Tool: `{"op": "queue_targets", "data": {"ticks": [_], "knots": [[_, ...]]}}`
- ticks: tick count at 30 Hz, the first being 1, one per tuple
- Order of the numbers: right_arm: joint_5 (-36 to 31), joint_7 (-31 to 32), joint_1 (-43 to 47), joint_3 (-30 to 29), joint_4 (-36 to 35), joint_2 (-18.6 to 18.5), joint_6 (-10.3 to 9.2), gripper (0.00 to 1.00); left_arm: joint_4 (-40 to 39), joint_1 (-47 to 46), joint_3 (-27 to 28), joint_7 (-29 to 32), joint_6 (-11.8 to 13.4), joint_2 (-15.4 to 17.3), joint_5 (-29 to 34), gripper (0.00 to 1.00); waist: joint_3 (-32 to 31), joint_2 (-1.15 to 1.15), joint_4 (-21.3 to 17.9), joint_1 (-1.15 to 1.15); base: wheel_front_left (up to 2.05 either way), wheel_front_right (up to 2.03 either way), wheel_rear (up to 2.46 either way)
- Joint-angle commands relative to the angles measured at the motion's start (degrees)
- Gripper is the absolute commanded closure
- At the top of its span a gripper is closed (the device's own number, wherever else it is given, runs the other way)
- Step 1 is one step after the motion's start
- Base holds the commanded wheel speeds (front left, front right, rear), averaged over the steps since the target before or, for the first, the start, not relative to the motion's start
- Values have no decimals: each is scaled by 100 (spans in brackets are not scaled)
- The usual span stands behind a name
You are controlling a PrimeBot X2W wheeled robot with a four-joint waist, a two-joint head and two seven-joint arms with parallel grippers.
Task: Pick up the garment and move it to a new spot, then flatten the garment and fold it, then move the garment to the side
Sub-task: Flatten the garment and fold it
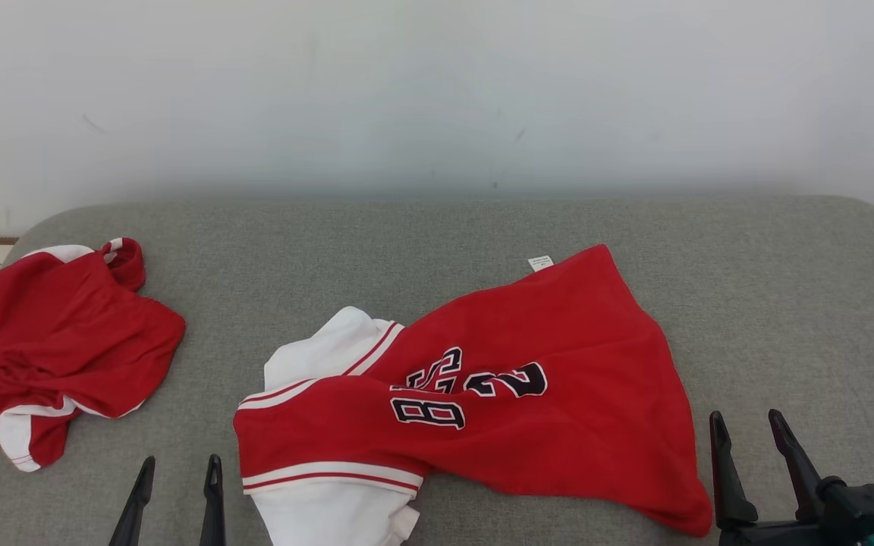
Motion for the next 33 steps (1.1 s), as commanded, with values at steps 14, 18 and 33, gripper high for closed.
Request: {"op": "queue_targets", "data": {"ticks": [14, 18, 33], "knots": [[-144, -29, 104, -152, 113, 118, 3, 0, -22, 118, 40, -32, -17, -6, -33, 0, -3, 0, -120, 0, 0, 0, 0], [-156, -27, 89, -149, 131, 133, 3, 0, -9, 120, 50, -32, -22, -13, -34, 0, 15, 0, -122, 0, 0, 0, 0], [-163, -29, 85, -184, 174, 155, 3, 0, 42, 100, 71, -32, -49, -31, -16, 0, 42, 0, -95, 0, 0, 0, 0]]}}
